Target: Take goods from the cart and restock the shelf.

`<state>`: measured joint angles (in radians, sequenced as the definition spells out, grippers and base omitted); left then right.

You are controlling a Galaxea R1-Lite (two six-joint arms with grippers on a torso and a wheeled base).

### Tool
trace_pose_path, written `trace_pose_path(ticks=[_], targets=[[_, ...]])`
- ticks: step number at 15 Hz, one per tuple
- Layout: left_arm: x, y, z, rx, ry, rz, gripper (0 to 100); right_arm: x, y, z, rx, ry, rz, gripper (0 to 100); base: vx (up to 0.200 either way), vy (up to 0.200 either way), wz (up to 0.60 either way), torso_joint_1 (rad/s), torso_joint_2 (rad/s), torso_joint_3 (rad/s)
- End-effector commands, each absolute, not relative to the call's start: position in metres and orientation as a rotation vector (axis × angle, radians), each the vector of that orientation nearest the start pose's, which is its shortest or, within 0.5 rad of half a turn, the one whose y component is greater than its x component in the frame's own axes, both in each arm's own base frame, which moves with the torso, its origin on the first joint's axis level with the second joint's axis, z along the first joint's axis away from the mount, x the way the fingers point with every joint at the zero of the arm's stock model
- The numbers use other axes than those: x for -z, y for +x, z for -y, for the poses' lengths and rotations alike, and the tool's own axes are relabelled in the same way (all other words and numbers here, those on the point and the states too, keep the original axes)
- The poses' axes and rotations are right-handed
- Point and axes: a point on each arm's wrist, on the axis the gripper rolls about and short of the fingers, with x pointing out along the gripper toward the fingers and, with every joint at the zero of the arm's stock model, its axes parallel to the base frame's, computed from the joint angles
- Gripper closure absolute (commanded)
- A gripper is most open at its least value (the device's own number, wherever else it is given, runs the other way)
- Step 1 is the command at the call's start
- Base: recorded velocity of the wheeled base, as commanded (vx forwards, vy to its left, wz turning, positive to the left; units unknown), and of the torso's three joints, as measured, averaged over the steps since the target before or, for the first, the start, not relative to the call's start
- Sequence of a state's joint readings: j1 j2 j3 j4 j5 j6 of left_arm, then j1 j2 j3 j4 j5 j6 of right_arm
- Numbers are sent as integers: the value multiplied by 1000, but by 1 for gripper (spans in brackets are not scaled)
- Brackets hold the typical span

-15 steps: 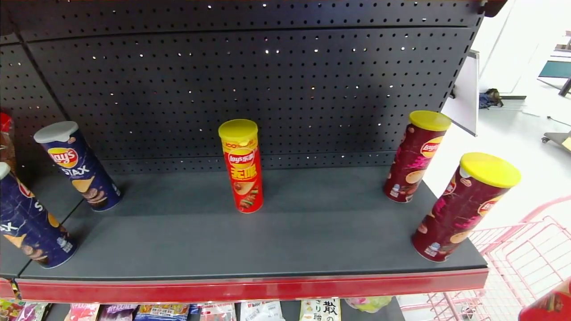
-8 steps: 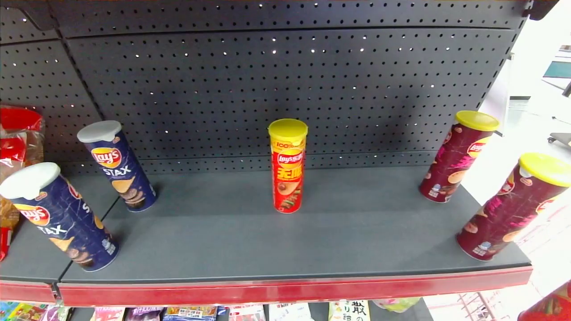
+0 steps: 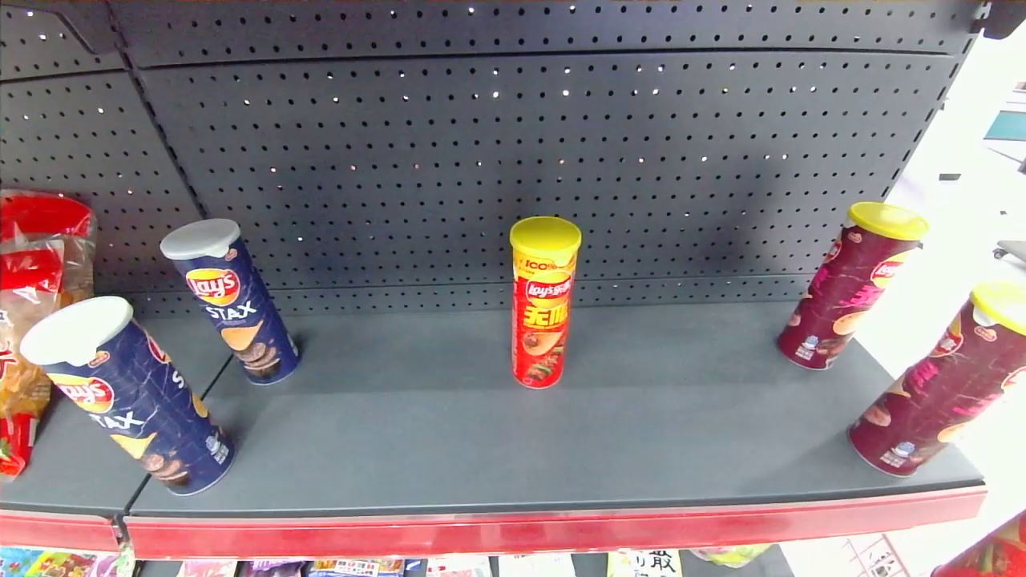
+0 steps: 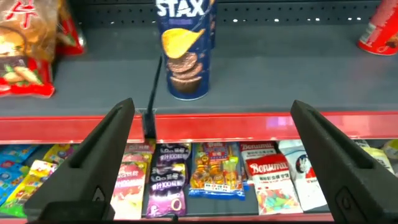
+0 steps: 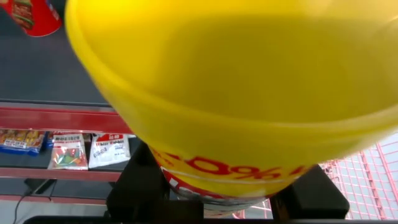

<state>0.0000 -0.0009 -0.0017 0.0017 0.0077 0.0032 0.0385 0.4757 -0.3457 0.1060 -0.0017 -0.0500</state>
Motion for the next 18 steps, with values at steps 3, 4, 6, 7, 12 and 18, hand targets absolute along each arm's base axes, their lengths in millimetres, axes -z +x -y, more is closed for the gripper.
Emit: trace_pose_path(ticks=[3, 4, 6, 7, 12, 18], targets=[[-76, -23, 0, -9, 3, 0, 0, -165, 16, -1, -44, -55, -235, 100, -200, 0, 0, 6, 5, 2], [-76, -23, 0, -9, 3, -2, 0, -166, 16, -1, -42, -54, -234, 100, 0, 0, 0, 0, 0, 0], [-76, -23, 0, -8, 2, -2, 0, -166, 16, -1, -42, -54, -232, 100, 0, 0, 0, 0, 0, 0], [-76, -23, 0, -8, 0, -2, 0, -166, 15, -1, -43, -55, -231, 100, 0, 0, 0, 0, 0, 0], [-76, -22, 2, 86, 58, -10, 0, -167, 8, -1, -78, -54, -181, 100, 0, 0, 0, 0, 0, 0], [-224, 12, 2, 104, -200, 16, 0, -147, -1, -4, -248, -44, -172, 100, 0, 0, 0, 0, 0, 0]])
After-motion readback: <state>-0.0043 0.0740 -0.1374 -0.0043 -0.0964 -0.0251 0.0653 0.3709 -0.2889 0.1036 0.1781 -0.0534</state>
